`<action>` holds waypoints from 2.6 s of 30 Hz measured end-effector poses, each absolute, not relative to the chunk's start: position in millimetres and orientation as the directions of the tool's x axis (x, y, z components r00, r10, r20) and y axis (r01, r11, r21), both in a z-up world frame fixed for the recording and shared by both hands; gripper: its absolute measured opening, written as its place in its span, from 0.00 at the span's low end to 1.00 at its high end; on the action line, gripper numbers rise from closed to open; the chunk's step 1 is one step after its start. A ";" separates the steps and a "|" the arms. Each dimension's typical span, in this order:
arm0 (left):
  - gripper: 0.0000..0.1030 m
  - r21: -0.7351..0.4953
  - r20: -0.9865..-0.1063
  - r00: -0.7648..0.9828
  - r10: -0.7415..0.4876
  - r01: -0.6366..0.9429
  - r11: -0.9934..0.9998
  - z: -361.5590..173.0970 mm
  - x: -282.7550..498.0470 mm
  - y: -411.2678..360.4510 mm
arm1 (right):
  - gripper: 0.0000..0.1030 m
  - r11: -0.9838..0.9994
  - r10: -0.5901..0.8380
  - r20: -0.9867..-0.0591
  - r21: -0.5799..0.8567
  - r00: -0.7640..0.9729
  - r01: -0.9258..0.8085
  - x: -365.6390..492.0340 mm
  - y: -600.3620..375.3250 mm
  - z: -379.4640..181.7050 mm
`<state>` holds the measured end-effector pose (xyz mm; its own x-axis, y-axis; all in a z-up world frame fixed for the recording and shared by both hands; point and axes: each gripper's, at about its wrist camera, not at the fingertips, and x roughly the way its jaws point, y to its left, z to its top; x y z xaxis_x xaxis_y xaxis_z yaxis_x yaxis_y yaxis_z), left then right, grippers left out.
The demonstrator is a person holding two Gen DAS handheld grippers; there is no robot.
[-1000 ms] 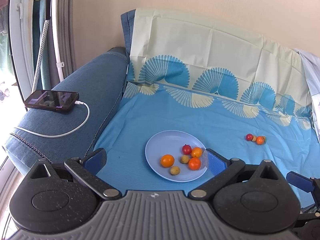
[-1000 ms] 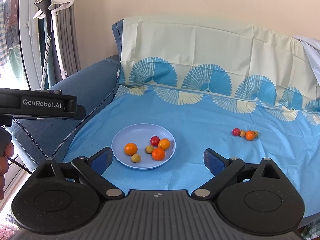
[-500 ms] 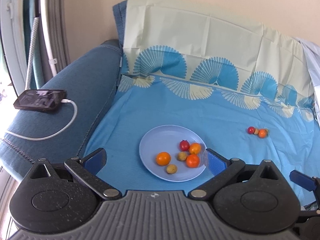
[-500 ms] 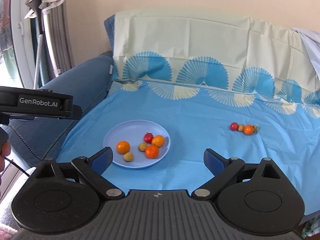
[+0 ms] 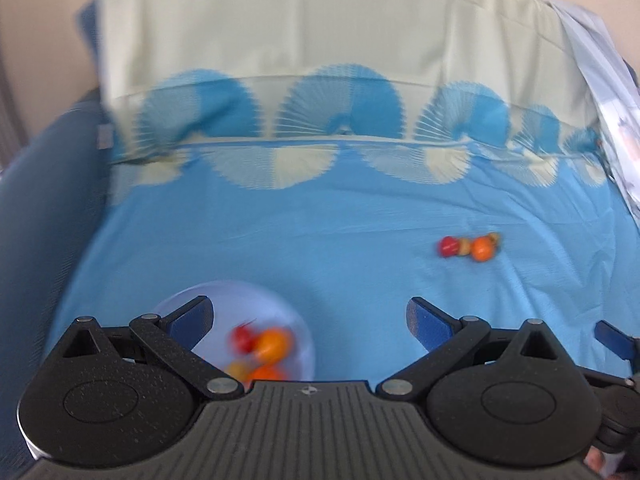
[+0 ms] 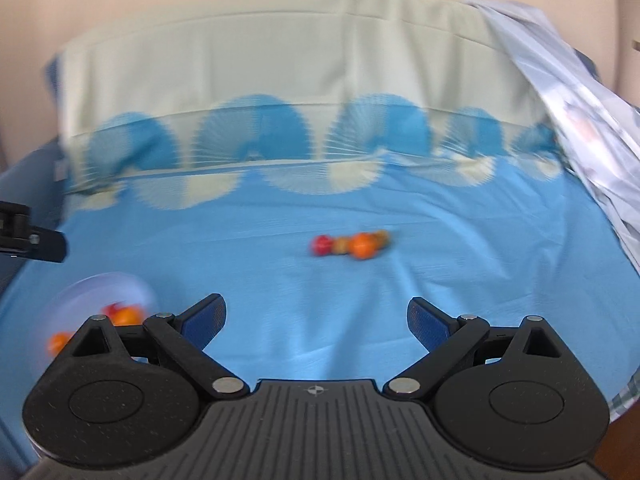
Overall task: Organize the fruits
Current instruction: 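Grasp a red cherry tomato with the left tool while the right tool grasps an orange, then carry the tomato and orange onto the plate and open both tools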
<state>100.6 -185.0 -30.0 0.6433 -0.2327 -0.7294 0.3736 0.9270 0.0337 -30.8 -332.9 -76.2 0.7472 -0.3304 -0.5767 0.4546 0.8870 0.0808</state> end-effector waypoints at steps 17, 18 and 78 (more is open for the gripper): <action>0.99 -0.006 -0.841 0.442 -0.313 0.571 0.821 -162.9 245.6 -371.2 | 0.54 0.931 -0.273 -0.607 0.031 0.747 0.365 133.6 -451.4 -195.5; 0.99 0.000 -0.844 0.438 -0.308 0.576 0.818 -167.4 247.8 -373.8 | 0.54 0.936 -0.266 -0.604 0.026 0.751 0.352 136.3 -450.5 -196.0; 0.33 -0.130 -0.734 0.641 -0.224 0.191 0.973 9.8 43.5 -28.3 | 0.35 1.000 -0.017 -0.469 0.013 0.883 0.027 -43.6 -203.0 -22.5</action>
<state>43.5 -28.3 9.8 0.6410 -0.2242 -0.7341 0.1910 0.9729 -0.1304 -43.6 -203.0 -22.5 0.8831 -0.0174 -0.4688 0.0266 0.9996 0.0130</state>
